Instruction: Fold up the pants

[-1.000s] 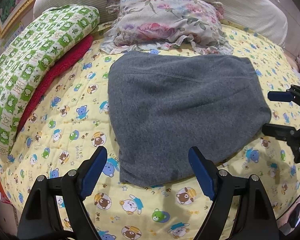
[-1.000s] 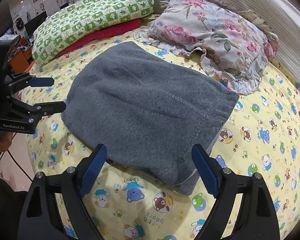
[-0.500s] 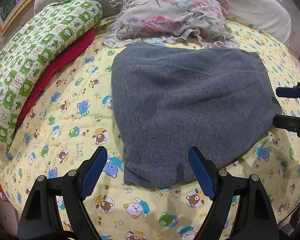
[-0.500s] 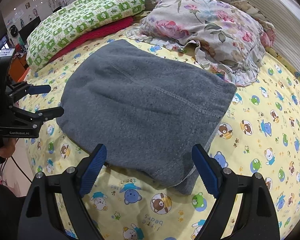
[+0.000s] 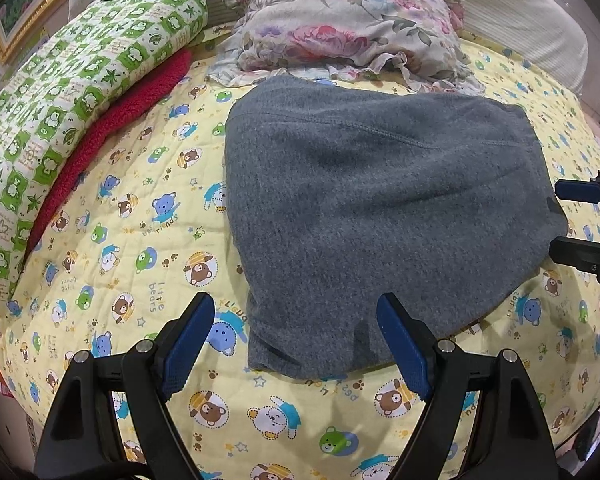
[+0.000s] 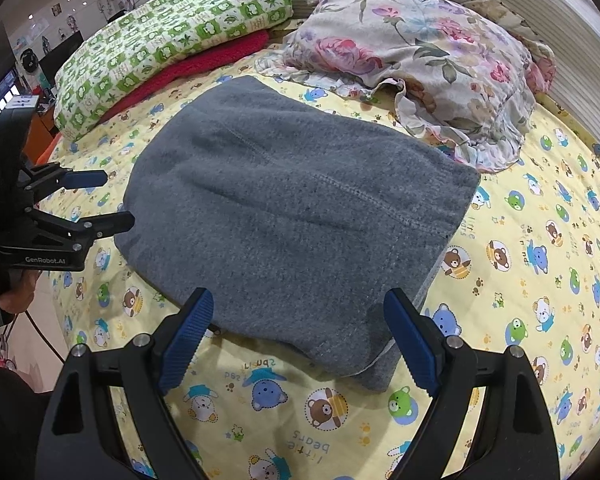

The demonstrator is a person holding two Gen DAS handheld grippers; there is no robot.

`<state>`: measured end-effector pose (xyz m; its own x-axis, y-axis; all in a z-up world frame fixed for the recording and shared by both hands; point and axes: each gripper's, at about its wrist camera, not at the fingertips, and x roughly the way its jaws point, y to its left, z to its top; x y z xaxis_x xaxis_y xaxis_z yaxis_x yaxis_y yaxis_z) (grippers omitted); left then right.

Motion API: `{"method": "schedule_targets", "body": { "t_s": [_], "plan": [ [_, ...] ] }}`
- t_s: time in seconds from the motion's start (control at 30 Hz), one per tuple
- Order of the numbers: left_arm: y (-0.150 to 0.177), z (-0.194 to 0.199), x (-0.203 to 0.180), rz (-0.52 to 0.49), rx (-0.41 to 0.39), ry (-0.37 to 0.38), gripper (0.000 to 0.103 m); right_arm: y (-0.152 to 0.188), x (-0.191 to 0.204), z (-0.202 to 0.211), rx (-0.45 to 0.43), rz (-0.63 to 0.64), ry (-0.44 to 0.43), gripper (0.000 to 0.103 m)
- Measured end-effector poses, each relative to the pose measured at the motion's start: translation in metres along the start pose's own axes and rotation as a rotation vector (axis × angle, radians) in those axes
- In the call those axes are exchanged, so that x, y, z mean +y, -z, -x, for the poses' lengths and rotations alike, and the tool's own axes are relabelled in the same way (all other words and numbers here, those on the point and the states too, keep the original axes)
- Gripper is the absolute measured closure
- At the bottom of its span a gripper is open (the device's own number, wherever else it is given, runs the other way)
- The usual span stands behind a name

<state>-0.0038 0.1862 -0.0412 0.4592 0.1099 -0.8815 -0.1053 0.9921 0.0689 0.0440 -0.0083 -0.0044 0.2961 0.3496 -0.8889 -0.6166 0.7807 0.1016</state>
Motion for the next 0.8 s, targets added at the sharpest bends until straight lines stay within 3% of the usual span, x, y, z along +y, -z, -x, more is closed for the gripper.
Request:
{"method": "schedule_targets", "body": {
  "t_s": [0.8],
  "plan": [
    [-0.0032, -0.0045, 0.0006, 0.005, 0.013, 0.012, 0.019, -0.0002, -0.0015, -0.0007, 0.001, -0.008, -0.012, 0.015]
  ]
}}
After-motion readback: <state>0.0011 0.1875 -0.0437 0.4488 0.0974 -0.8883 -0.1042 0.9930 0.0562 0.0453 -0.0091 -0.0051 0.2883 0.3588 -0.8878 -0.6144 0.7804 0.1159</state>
